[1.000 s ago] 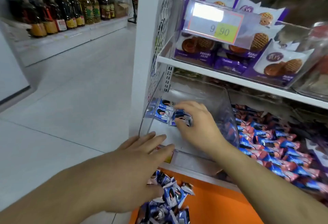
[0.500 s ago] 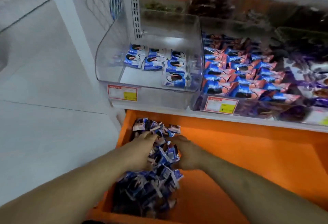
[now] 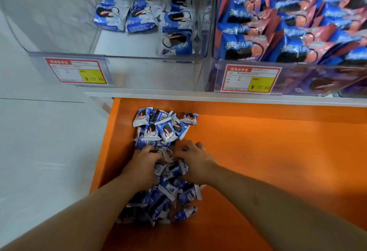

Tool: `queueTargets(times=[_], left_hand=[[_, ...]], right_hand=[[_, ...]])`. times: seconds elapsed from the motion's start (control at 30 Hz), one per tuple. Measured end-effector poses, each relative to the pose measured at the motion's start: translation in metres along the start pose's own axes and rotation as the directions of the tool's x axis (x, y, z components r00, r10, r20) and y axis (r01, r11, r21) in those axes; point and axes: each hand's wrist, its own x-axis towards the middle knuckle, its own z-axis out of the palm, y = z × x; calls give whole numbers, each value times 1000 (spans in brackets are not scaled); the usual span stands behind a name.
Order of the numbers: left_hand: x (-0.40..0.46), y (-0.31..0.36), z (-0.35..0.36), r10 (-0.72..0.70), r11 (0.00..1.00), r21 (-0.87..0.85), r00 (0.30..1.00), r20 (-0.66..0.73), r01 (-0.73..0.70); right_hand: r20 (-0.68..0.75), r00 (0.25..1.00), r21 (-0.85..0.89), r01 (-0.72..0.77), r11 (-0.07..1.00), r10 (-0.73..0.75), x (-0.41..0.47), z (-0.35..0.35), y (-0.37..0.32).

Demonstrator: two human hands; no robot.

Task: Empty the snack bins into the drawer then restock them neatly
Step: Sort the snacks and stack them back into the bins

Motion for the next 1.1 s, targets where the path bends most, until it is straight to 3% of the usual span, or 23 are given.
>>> queueTargets(times=[0.3, 0.43, 0.57, 0.8, 0.97, 1.1], left_hand=[[-10, 4, 1, 26, 991, -128, 987, -156, -47], [-17, 12, -18, 36, 974, -212, 982, -187, -76], [-37, 32, -58, 68, 955, -276, 983, -168, -113], [-120, 78, -154, 231, 957, -146, 963, -137, -251], [-193, 85, -227, 283, 905, -212, 894, -348, -369], [-208, 79, -276, 178, 828, -322, 759, -626, -459]], right_hand=[[33, 998, 7, -53, 999, 53, -18, 4, -26], [52, 995, 144, -88, 986, 82, -24, -1, -24], [-33, 996, 285, -65, 956, 78, -40, -18, -16], [-196, 981, 391, 88, 916, -10, -91, -106, -44], [-272, 958, 454, 214, 865, -94, -150, -196, -97], [-383, 916, 420, 290, 860, -123, -192, -256, -134]])
